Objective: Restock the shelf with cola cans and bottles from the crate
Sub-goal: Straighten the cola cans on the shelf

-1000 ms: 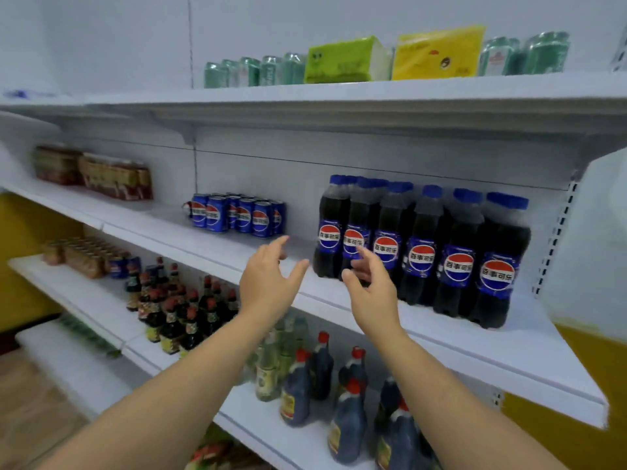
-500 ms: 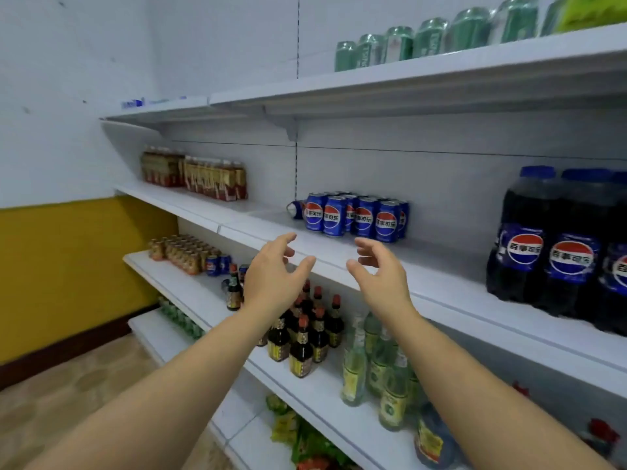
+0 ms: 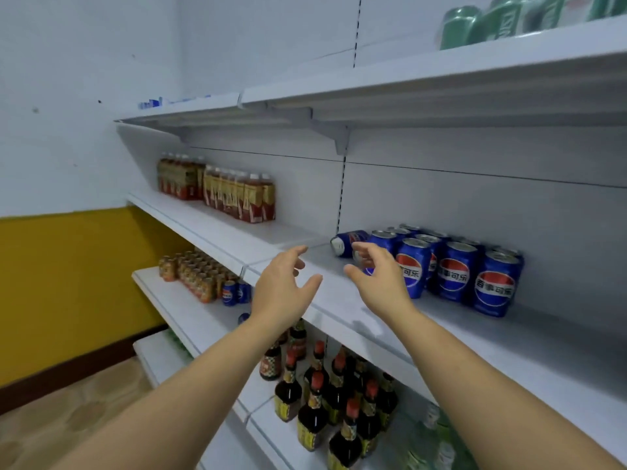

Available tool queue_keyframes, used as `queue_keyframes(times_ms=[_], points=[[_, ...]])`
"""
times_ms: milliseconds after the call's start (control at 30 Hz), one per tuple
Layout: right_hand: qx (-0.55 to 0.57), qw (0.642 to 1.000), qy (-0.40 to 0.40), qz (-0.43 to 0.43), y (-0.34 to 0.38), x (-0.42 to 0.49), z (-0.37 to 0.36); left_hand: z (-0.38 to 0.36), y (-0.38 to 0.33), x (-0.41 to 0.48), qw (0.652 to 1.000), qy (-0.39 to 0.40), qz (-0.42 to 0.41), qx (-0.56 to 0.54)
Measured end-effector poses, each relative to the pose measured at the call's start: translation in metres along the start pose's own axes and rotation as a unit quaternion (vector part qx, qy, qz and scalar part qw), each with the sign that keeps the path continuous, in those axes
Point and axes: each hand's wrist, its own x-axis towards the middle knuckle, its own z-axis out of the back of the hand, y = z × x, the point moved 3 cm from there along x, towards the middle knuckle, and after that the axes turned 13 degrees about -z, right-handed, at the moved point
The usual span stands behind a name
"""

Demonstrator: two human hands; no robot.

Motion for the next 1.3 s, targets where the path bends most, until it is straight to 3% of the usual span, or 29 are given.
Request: queue_keyframes(times_ms=[267, 533, 767, 900, 1033, 1200, 1300], points=[[-0.065, 0.993, -0.071, -0.067, -0.022, 0.086, -0.07, -0.039, 0.116, 0.08, 0.997, 0.045, -0.047, -0.039], [-0.093, 0.962, -0.168, -0.194, -0.03, 0.147, -0.121, -0.067, 0.193, 0.157, 0.975, 0.142, -0.13, -0.113], [-0.182, 0.908, -0.227, -0.303, -0.054, 0.179, -0.132, -0.117, 0.211, 0.194, 0.955, 0.215, -0.156, -0.129], [-0.22, 0.878, -0.218, -0.365, -0.07, 0.195, -0.129, -0.139, 0.209, 0.209, 0.953, 0.22, -0.156, -0.14], [-0.237, 0.868, -0.201, -0.388, -0.074, 0.206, -0.129, -0.168, 0.207, 0.219, 0.942, 0.282, -0.135, -0.126], [-0.275, 0.858, -0.211, -0.38, -0.09, 0.222, -0.128, -0.201, 0.2, 0.232, 0.91, 0.332, -0.245, -0.032], [-0.299, 0.851, -0.215, -0.375, -0.096, 0.226, -0.129, -0.221, 0.199, 0.234, 0.892, 0.345, -0.29, -0.035]])
